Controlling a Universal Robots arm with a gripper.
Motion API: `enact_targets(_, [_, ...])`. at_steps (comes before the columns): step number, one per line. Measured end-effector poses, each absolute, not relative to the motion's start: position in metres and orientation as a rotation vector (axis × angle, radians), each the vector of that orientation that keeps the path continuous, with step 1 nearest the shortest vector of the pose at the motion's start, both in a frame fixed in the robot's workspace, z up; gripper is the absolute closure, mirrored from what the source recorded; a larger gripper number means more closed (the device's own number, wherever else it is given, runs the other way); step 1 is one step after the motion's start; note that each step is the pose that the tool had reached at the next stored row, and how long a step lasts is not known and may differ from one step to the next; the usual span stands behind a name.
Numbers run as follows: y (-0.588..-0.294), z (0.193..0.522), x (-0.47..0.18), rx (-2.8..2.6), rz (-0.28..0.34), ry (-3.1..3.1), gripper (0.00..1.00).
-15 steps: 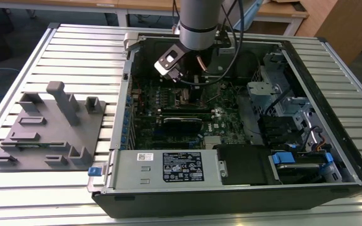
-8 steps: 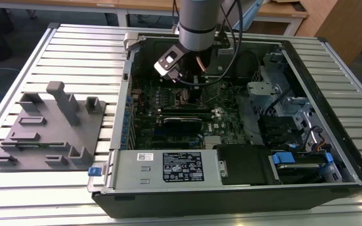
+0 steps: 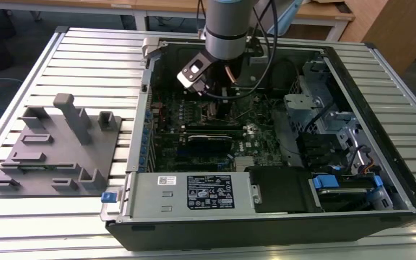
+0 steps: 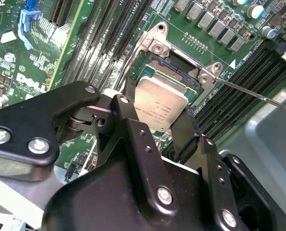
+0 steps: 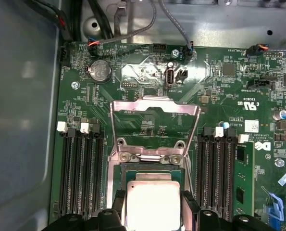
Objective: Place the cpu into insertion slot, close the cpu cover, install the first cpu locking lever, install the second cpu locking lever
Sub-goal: 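Place the cpu into insertion slot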
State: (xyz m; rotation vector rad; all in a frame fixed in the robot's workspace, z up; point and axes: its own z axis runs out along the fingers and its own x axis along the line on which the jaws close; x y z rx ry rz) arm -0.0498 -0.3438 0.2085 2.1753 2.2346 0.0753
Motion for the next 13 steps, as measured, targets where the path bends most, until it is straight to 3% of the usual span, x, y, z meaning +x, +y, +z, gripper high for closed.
enact_targets(13, [-0.3431,0.2012,-0.0501,2.177,0.074,2.234,0.46])
